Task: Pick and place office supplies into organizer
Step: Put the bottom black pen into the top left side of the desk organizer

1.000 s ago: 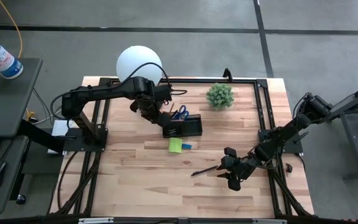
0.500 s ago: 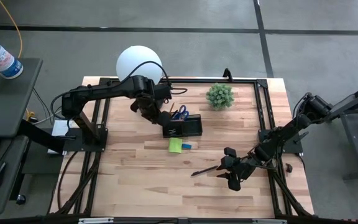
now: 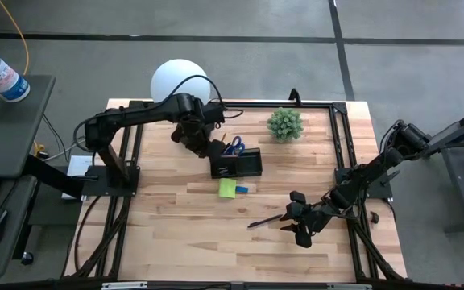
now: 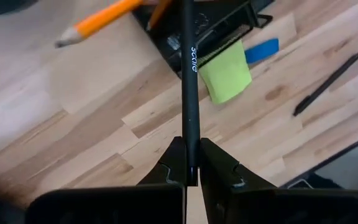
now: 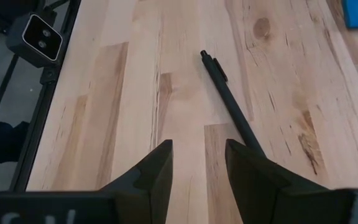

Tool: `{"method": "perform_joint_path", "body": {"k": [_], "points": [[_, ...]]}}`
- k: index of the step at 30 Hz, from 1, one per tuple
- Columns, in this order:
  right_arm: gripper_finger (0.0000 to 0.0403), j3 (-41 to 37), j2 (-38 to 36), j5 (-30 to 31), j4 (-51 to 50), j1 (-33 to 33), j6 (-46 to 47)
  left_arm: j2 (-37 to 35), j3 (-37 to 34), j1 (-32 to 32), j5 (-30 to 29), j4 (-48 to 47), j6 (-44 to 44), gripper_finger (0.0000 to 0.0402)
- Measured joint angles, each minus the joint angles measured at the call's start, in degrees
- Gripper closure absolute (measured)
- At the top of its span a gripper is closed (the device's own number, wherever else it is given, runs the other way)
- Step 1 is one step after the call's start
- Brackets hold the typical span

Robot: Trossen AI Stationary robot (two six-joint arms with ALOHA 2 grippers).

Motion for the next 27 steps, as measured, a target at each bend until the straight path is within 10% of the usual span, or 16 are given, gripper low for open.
{"method": "perform_joint_path", "body": {"k": [27], "points": [[0.0265, 0.01, 0.00, 1.14, 1.40, -0.02, 0.04, 13.39, 16.87, 2.93, 3.49, -10.00, 6.61, 0.0401]]}}
